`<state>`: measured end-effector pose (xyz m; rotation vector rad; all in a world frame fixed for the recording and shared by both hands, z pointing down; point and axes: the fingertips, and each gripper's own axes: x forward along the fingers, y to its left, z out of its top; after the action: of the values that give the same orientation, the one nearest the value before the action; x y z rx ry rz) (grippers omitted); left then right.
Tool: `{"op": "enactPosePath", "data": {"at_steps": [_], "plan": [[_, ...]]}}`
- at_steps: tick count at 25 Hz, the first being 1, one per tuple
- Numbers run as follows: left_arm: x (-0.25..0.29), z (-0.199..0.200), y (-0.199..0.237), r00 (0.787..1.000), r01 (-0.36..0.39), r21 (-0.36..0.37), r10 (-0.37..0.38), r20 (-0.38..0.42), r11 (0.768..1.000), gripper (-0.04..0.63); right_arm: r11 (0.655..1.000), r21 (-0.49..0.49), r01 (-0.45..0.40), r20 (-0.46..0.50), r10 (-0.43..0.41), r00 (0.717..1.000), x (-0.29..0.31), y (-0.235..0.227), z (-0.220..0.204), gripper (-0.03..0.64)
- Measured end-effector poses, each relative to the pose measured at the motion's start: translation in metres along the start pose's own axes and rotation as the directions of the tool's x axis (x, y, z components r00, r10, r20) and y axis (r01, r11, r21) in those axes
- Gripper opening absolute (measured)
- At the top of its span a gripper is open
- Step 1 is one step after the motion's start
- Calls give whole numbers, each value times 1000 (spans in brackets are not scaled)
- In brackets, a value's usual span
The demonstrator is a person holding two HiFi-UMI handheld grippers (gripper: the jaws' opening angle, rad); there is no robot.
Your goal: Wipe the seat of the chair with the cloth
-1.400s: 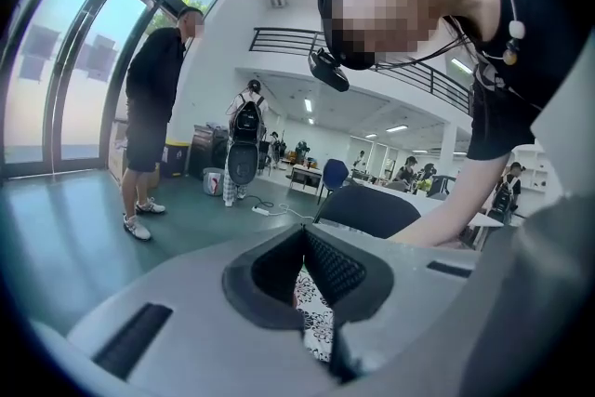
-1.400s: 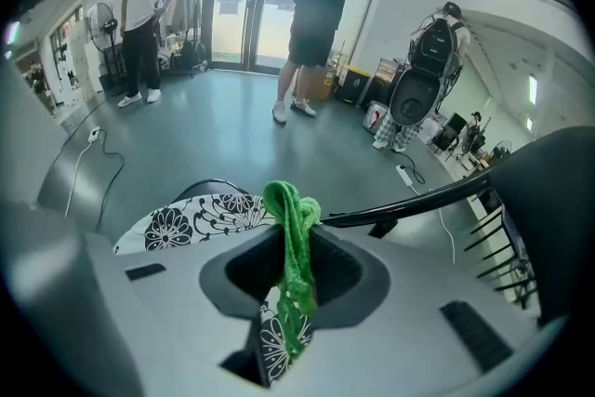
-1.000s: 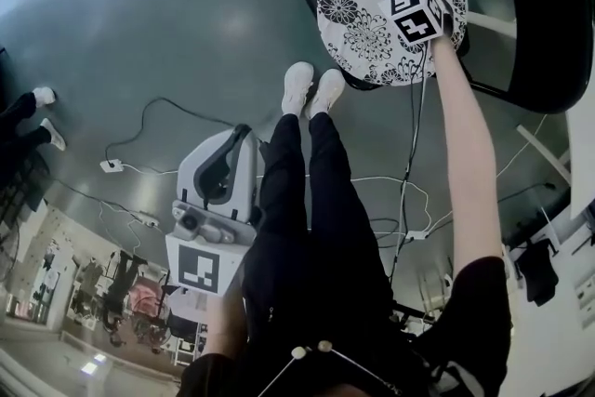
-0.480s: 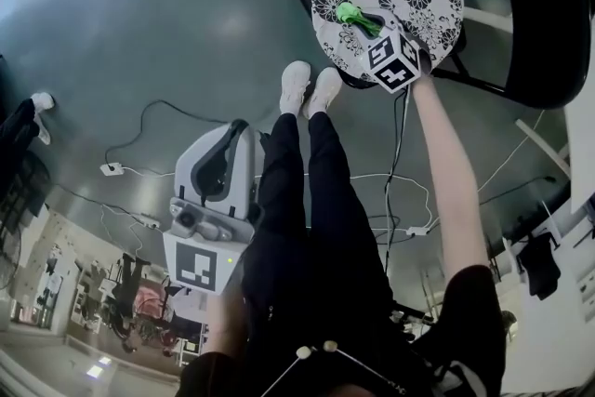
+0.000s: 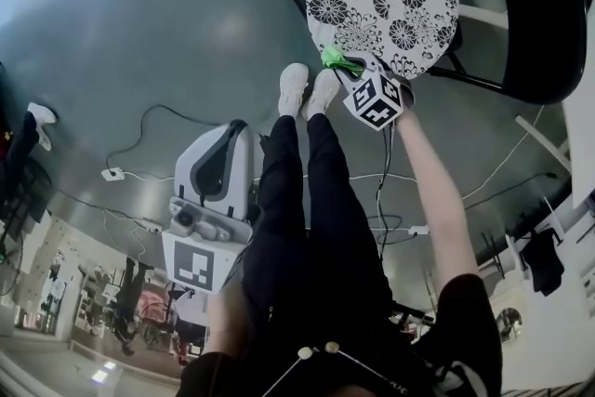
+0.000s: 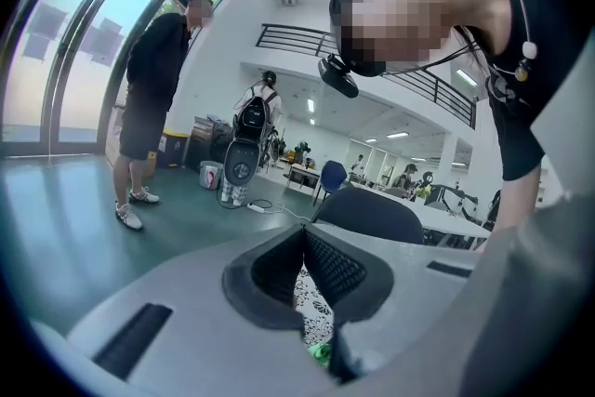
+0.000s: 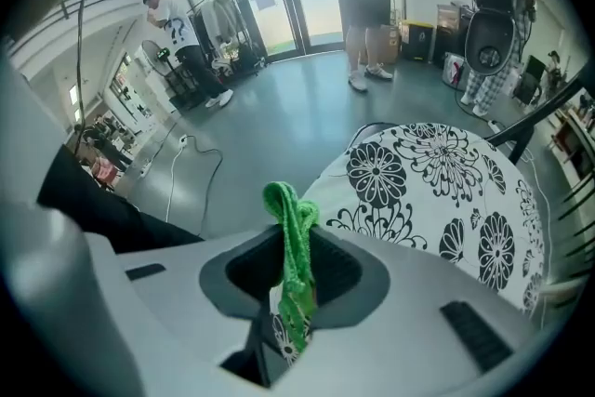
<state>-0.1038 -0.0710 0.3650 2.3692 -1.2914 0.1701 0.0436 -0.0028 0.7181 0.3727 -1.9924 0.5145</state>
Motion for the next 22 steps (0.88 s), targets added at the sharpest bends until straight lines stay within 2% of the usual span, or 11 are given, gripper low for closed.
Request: {"op": "enactPosePath", "data": {"at_steps": [4,10,17,22], "plan": [[1,-1,-2,1000,7,-7,-7,-4,1000,6,999,23,32,32,-33,999,-10,-21,10,84],[6,4,-6,1000,19,-9,-19,4,1000,6,984,56,171,57,-174,983,-40,-107,22,84],[11,0,-8,1000,29,3,-29,-10,1000,6,940,126,318,-1,-320,947,-64,-223,9,84],[14,-3,-13,999,31,-1,-31,-21,1000,6,925,74,372,-63,-367,928,-67,-262,3,84]]}}
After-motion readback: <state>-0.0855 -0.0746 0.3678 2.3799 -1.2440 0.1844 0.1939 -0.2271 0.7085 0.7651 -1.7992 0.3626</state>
